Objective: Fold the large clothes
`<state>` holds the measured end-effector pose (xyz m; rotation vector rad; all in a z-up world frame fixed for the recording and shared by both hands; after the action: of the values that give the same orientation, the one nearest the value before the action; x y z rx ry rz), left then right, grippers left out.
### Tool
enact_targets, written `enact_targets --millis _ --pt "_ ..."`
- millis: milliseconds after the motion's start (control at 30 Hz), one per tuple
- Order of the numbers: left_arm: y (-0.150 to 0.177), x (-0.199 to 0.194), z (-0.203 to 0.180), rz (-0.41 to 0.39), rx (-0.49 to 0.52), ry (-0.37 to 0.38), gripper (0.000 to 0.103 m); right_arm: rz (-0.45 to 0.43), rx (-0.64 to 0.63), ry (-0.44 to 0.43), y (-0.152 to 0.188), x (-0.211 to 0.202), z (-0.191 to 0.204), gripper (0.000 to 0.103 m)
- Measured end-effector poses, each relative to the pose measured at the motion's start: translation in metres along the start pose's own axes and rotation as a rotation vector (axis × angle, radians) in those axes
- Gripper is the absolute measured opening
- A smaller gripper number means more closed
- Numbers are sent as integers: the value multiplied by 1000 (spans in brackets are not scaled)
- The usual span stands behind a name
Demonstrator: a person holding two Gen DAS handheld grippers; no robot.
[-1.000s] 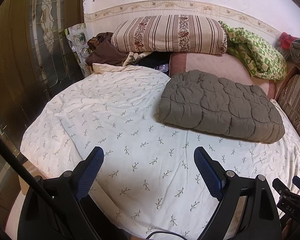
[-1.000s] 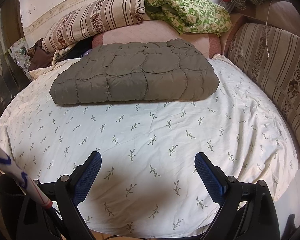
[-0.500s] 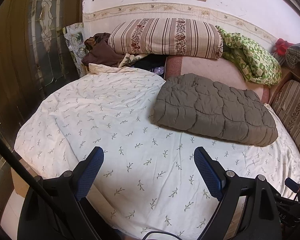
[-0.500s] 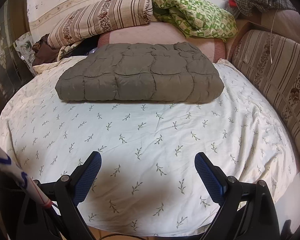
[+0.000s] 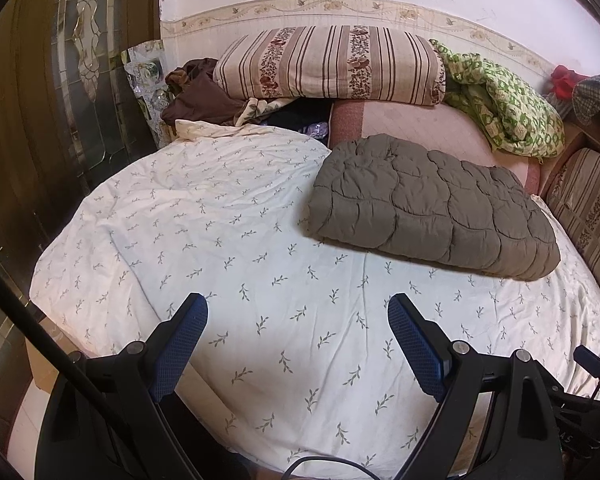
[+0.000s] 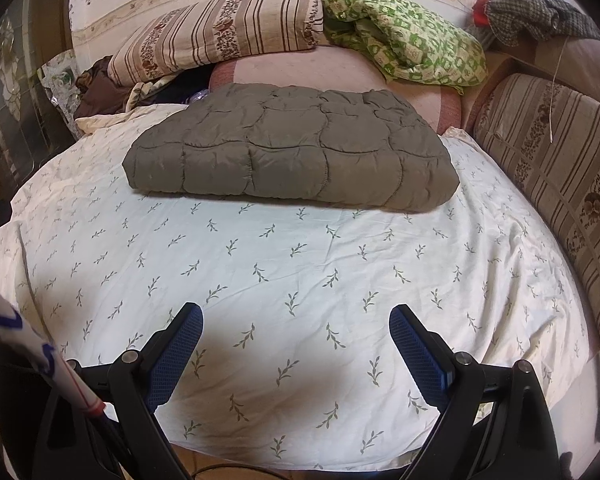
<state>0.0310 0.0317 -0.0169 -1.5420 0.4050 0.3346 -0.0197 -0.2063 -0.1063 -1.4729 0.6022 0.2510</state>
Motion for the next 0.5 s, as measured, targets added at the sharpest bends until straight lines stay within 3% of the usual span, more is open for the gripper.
enact_targets --millis 500 --pt "8 5 -4 37 7 18 91 2 -35 -7 1 -2 14 97"
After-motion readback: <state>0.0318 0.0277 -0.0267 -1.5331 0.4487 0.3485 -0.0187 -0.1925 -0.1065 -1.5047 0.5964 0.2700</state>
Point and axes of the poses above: each gripper's, at about its wrist camera, not at the fingertips, and x roughly the way its jaws point, z to its left, y to its underside, the point moved 5 cm from there along x, roughly the way its jaws point, and after that the axes turned 12 degrees about -z, right-handed, at the moved point
